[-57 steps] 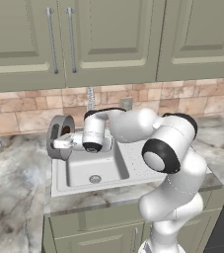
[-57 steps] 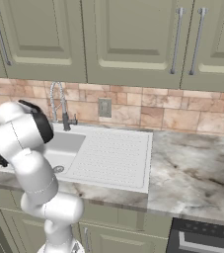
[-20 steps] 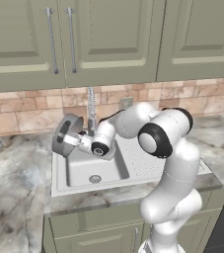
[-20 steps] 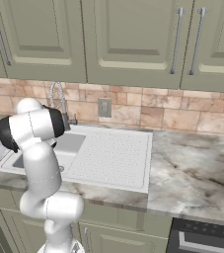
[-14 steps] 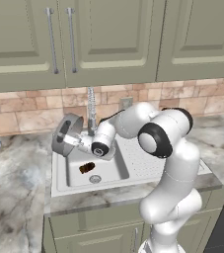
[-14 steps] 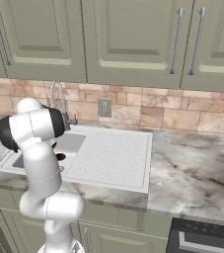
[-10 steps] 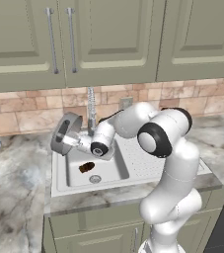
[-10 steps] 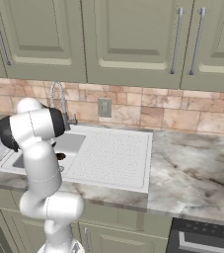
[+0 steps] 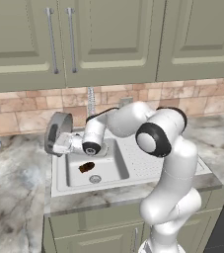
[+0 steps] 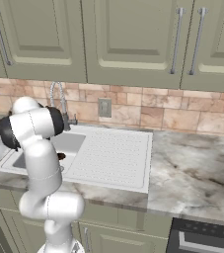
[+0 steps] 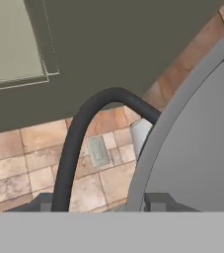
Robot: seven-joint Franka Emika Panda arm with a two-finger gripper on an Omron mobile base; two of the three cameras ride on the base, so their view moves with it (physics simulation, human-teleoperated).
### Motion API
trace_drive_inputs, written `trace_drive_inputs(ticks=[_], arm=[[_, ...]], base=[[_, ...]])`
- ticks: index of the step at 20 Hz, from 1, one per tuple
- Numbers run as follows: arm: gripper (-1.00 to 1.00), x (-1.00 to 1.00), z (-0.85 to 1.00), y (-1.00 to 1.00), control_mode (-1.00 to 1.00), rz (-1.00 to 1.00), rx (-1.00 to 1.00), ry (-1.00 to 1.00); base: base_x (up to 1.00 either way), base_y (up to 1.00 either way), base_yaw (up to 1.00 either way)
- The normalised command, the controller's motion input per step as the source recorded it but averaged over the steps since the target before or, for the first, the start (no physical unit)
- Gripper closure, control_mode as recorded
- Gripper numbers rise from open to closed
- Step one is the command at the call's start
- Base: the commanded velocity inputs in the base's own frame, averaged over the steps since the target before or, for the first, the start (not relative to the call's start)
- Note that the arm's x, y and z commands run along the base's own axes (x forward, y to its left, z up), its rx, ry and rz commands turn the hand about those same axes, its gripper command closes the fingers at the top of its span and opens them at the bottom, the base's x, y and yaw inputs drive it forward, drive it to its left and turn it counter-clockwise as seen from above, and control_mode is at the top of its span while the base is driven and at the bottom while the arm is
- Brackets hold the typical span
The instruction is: Dump the sweet potato from the pot into the sink. Then turn on the water and wash the sweet potato. Then turn off the water and put the sweet potato back in the pot.
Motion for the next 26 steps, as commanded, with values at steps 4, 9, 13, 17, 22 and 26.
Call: trace_drive_inputs(ticks=[4, 9, 13, 17, 22, 26], arm=[[1.00, -0.38, 0.00, 0.42, -1.00, 0.00, -0.43, -0.01], [1.00, -0.45, 0.16, 0.08, -1.00, -0.06, -0.37, 0.00], [1.00, -0.64, 0.32, -0.02, -1.00, -0.10, -0.31, 0.00], [1.00, -0.88, 0.31, -0.14, -1.00, -0.09, -0.27, 0.00], [1.00, -1.00, 0.10, -0.14, -1.00, -0.03, -0.20, 0.00], [1.00, -0.98, 0.10, -0.16, -1.00, 0.00, -0.14, 0.00]], base=[[0.00, 0.00, 0.00], [0.00, 0.00, 0.00], [0.00, 0.00, 0.00], [0.00, 0.00, 0.00], [0.00, 0.00, 0.00], [0.00, 0.00, 0.00]])
